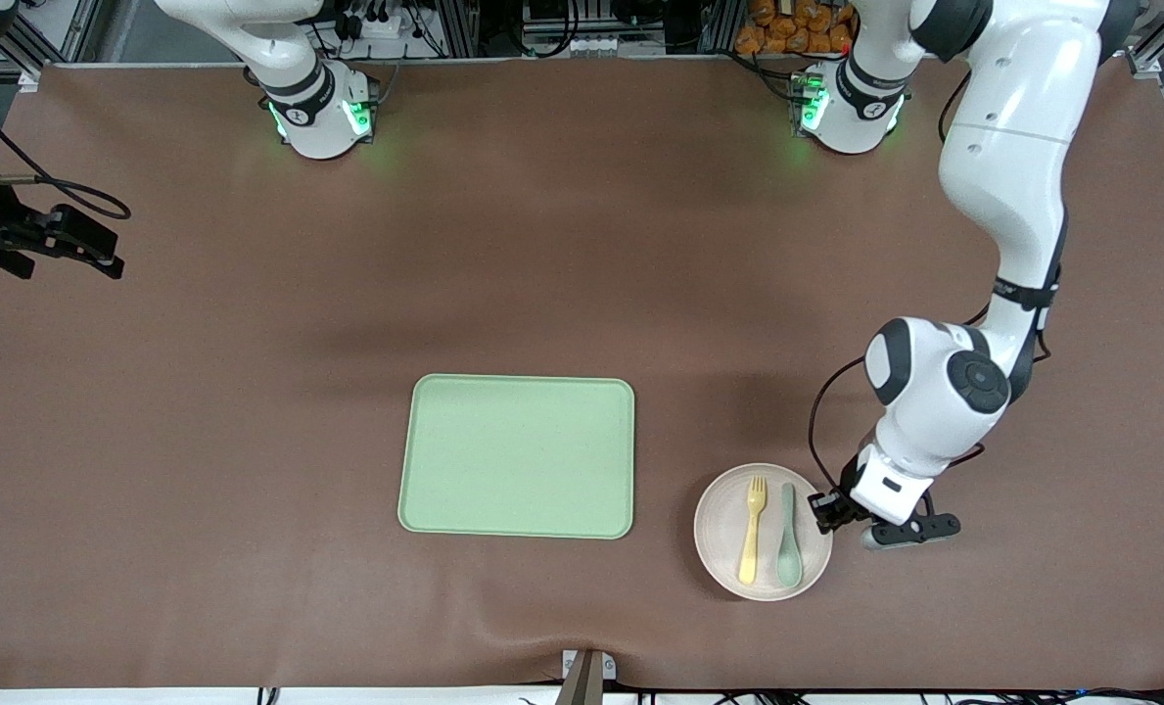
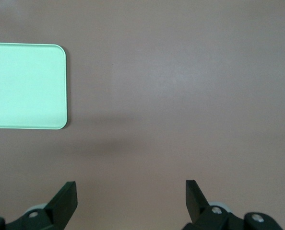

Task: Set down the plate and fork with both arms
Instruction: 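Lift and carry the plate with the left gripper onto the green tray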

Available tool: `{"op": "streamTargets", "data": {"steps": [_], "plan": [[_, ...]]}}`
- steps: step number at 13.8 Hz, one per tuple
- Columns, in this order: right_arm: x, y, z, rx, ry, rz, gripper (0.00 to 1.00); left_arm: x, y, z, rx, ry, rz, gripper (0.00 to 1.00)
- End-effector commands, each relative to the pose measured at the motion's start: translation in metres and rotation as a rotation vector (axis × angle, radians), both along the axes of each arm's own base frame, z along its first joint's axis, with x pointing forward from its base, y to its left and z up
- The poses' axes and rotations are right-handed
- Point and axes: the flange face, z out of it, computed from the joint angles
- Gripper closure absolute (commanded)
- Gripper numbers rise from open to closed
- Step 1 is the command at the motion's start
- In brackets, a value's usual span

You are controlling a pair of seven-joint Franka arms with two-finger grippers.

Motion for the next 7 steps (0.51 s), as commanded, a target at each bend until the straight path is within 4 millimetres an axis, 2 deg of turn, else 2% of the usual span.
{"op": "streamTargets", "data": {"steps": [1, 2, 5, 6, 7], "plan": [[0.000, -0.002, 0.003, 0.010, 0.003, -0.019, 0.00, -0.025, -0.009, 0.036, -0.066, 0.010, 0.027, 1.00], [0.000, -0.003, 0.003, 0.010, 0.004, -0.020, 0.00, -0.027, -0.020, 0.040, -0.091, 0.014, 0.037, 1.00], [0.001, -0.008, 0.002, 0.010, 0.005, -0.023, 0.00, -0.039, -0.071, 0.045, -0.164, 0.042, 0.032, 1.00], [0.001, -0.011, 0.002, 0.012, 0.003, -0.023, 0.00, -0.043, -0.097, 0.050, -0.196, 0.043, 0.012, 1.00], [0.002, -0.013, 0.002, 0.012, -0.002, -0.025, 0.00, -0.044, -0.119, 0.045, -0.236, 0.060, 0.009, 1.00]]}}
